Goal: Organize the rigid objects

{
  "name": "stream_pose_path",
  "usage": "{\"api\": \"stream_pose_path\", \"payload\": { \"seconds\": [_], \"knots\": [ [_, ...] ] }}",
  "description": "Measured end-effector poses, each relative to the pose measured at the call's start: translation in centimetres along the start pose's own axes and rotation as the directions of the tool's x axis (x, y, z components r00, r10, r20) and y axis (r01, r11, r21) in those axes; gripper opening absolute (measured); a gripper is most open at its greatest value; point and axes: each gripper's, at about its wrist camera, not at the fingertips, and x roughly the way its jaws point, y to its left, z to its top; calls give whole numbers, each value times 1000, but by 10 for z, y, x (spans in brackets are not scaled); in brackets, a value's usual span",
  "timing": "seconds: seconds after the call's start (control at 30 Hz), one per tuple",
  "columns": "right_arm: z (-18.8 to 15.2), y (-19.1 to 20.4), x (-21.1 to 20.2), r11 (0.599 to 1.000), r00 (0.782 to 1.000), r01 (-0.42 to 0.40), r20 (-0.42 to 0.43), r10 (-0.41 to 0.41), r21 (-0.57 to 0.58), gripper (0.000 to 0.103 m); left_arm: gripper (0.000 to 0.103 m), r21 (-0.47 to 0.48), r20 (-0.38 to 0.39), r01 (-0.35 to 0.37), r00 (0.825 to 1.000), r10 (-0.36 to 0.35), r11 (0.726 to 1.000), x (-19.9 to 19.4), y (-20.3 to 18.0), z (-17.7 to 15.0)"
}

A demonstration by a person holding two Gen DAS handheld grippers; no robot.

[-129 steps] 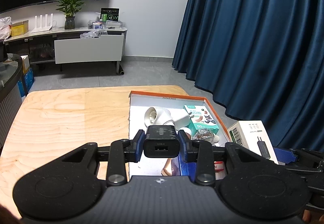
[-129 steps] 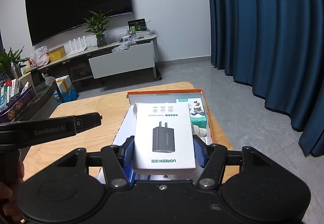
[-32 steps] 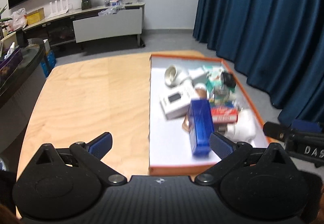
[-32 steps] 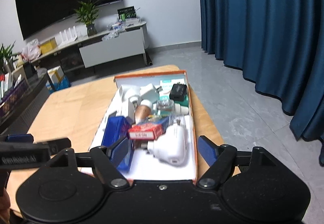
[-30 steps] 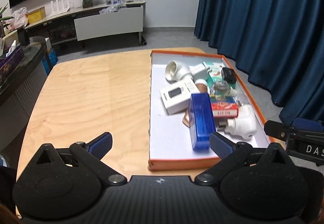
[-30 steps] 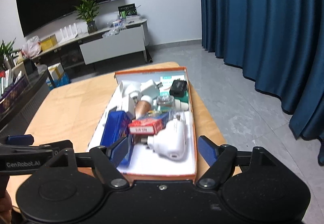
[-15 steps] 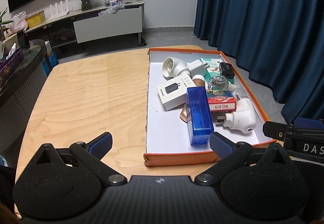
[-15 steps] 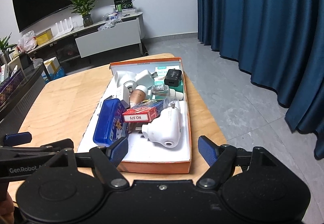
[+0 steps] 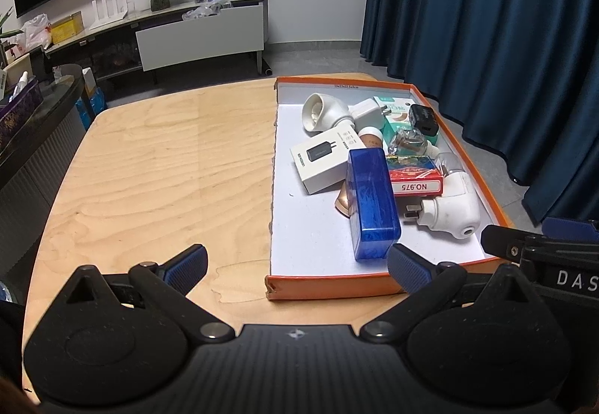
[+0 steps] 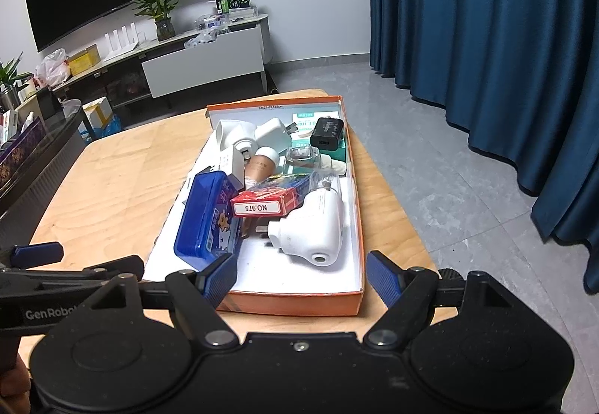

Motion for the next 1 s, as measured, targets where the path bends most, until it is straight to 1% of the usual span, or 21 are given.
{"api": "stream_pose_path", "payload": {
  "seconds": [1.0],
  "knots": [
    [-2, 1, 3, 1000, 1000, 5, -10, -5, -8, 90, 103, -1, 2, 17, 1000, -17, 1000, 1, 0, 0]
  ]
}}
